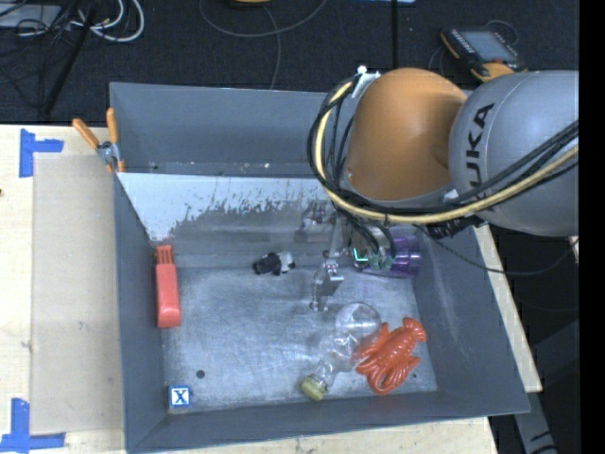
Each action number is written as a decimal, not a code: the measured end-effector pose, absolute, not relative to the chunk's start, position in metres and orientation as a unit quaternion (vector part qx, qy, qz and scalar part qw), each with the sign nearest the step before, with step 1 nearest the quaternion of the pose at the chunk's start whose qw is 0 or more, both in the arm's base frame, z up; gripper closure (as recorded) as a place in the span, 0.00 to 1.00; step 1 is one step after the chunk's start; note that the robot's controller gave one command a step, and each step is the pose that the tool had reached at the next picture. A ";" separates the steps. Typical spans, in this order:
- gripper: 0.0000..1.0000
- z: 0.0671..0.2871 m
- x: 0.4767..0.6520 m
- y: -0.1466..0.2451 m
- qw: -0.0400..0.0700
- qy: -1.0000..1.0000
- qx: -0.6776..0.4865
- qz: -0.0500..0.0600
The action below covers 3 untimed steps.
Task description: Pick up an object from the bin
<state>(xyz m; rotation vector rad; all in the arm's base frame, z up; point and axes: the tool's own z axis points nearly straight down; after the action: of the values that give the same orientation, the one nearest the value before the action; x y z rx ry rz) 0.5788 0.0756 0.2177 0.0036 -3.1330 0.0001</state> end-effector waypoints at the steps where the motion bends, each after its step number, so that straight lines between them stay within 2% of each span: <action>1: 0.00 0.222 0.580 0.075 0.001 -1.000 0.000 0.000; 2: 0.00 0.181 0.608 0.083 -0.005 -1.000 0.004 -0.001; 3: 0.00 0.141 0.605 0.077 0.002 -0.999 -0.048 0.000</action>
Offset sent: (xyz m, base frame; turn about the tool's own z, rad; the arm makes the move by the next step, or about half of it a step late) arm 0.0431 0.0128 -0.0724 -0.0091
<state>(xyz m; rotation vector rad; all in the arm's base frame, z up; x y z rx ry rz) 0.6051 0.0773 0.1414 -0.1500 -3.1341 -0.0006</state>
